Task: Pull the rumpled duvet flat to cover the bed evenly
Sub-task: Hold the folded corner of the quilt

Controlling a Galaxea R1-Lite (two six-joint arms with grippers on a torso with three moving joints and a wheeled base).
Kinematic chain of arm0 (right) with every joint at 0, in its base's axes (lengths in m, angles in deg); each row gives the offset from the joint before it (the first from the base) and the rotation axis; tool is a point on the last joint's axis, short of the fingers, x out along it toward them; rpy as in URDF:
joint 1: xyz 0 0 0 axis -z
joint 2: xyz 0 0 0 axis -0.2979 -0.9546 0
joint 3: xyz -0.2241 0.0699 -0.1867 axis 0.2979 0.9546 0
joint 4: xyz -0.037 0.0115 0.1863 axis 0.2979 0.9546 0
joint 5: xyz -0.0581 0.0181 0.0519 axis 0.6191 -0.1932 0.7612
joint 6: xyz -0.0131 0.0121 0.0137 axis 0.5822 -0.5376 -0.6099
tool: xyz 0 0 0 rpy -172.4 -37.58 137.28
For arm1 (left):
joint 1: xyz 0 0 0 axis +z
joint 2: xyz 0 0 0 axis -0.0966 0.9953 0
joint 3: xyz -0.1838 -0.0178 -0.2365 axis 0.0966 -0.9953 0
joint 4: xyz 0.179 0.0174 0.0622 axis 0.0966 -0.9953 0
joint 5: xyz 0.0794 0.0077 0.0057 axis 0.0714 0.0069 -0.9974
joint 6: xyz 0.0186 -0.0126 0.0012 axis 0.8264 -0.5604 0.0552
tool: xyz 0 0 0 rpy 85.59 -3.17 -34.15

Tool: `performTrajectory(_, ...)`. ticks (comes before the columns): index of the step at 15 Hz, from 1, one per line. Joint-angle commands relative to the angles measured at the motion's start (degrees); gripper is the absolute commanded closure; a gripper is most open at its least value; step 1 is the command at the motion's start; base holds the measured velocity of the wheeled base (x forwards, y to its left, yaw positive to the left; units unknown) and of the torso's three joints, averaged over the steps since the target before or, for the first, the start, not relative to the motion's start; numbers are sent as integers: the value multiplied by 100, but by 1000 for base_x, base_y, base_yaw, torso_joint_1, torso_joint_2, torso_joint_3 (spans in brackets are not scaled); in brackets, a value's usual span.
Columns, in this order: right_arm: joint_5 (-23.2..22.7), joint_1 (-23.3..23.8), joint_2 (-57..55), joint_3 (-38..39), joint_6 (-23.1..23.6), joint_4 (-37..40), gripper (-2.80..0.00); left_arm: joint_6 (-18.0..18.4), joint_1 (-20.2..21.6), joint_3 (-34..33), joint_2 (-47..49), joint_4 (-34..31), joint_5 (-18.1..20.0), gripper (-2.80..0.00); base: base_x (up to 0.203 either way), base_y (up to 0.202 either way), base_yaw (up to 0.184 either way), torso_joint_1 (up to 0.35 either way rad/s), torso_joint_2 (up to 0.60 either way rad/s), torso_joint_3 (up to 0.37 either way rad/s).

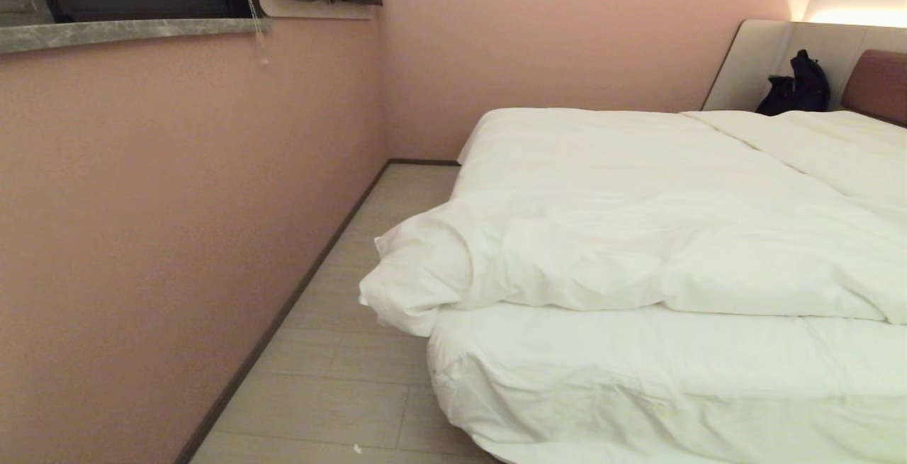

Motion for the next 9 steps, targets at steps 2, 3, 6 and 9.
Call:
performTrajectory(2,1,-1,2,0,0,3,0,-3,2,0,0,3,-2,0,0,-193,0,-1,1,2)
performTrajectory(3,1,-1,2,0,0,-5,0,-3,2,0,0,3,-2,0,0,-196,0,-2,-2,-2)
performTrajectory(6,1,-1,2,0,0,-5,0,-3,2,0,0,3,-2,0,0,-193,-2,1,1,1)
performTrajectory(9,1,-1,2,0,0,-5,0,-3,2,0,0,3,-2,0,0,-190,1,2,2,0)
